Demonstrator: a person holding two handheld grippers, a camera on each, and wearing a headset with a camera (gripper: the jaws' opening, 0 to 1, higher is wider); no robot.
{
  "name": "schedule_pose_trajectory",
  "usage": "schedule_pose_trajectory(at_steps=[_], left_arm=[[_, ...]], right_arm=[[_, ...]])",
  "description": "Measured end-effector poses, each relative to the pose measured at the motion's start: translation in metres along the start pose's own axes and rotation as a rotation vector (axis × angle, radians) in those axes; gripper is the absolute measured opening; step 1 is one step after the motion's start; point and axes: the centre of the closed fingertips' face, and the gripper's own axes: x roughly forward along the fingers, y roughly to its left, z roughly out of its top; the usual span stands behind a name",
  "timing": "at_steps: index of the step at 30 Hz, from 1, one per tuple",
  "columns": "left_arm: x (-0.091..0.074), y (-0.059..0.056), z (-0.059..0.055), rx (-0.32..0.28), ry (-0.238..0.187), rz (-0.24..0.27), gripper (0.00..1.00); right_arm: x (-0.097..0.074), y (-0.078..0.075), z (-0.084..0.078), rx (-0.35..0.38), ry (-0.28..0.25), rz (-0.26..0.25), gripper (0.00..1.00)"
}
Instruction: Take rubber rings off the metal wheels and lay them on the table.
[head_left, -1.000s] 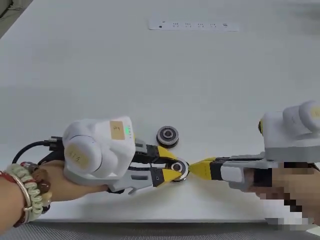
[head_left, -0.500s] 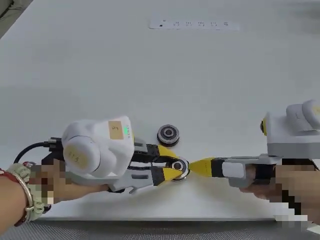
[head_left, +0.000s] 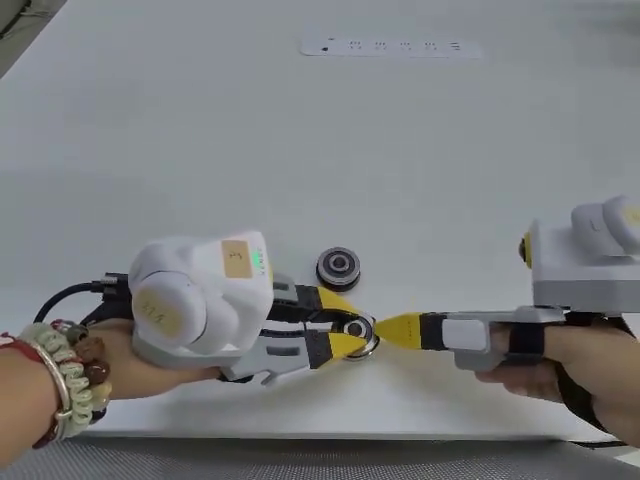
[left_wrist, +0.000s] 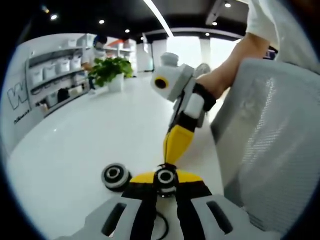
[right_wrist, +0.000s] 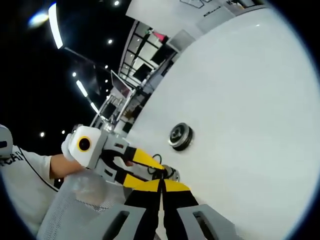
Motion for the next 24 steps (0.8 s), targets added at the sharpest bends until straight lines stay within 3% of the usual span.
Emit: schedule_pose_trajectory(at_steps=[14,17,24], left_arm=[[-0.001,0.0,0.0,0.004,0.0,0.0,0.15],[0.0,0.0,0.0,0.004,0.0,0.0,0.15],[0.0,-0.001,0.0,0.006,0.0,0.001,0.15]], right_arm=[[0.005,0.008,0.002,0.002,0.007,0.036,0.0],[0.008,0.012,0.002,-0.051,0.021,0.041,0.0],[0.004,0.011,0.003,-0.026,0.002,0.051,0.0]])
